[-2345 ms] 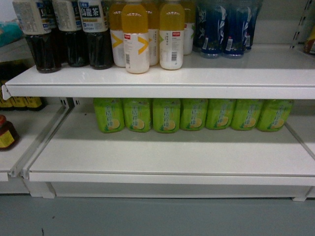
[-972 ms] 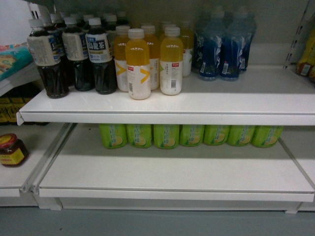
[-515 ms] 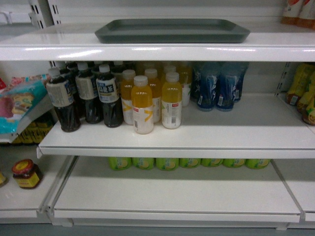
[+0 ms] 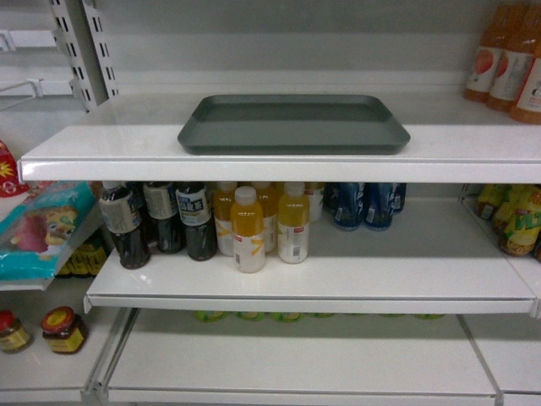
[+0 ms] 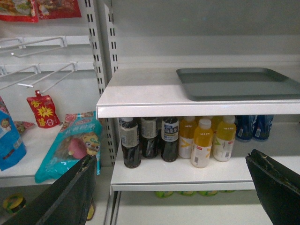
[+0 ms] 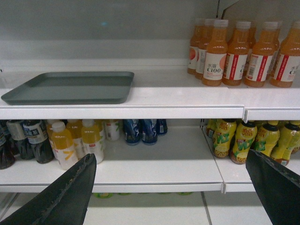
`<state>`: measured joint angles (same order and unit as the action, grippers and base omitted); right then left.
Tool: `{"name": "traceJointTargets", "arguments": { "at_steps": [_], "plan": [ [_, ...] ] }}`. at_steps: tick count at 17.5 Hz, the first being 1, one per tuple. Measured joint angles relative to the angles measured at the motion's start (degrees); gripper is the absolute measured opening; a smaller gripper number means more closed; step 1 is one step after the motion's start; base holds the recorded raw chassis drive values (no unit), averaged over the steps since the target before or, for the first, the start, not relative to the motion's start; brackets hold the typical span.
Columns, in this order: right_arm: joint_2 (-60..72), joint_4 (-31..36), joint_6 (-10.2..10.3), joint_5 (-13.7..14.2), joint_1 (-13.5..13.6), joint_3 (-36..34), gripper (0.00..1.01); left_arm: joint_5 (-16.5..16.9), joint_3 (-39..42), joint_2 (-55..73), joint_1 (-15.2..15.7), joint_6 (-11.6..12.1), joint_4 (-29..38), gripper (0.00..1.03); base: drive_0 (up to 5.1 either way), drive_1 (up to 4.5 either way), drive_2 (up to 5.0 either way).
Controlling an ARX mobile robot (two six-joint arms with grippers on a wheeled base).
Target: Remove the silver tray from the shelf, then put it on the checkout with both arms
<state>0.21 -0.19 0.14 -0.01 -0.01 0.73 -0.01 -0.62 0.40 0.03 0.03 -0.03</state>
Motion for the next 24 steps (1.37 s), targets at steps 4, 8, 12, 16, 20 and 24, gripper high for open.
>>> {"name": "traceJointTargets", "arguments": {
  "at_steps": [4,8,12,16,20,24],
  "plan": [
    [0.0,0.0,0.0,0.0,0.0,0.0,0.98,0.0,0.0,0.0,0.0,0.0,-0.2,0.98,0.0,0.00,0.0],
    [0.0,0.0,0.0,0.0,0.0,0.0,0.98,0.0,0.0,0.0,0.0,0.0,-0.2,0.98,0.0,0.00,0.0],
    [0.0,0.2,0.0,0.0,0.0,0.0,0.98,0.0,0.0,0.0,0.0,0.0,0.1,0.98,0.0,0.00,0.0],
    [0.0,-0.1,0.0,0.0,0.0,0.0,0.98,0.0,0.0,0.0,0.0,0.0,-0.2,0.98,0.0,0.00,0.0],
    [0.0,-0.2,0.0,0.0,0.0,0.0,0.98,0.0,0.0,0.0,0.0,0.0,-0.3,0.98,0.0,0.00,0.0],
    [0.0,0.0,0.0,0.0,0.0,0.0,0.98,0.0,0.0,0.0,0.0,0.0,-0.2,0.98,0.0,0.00,0.0]
  ]
}}
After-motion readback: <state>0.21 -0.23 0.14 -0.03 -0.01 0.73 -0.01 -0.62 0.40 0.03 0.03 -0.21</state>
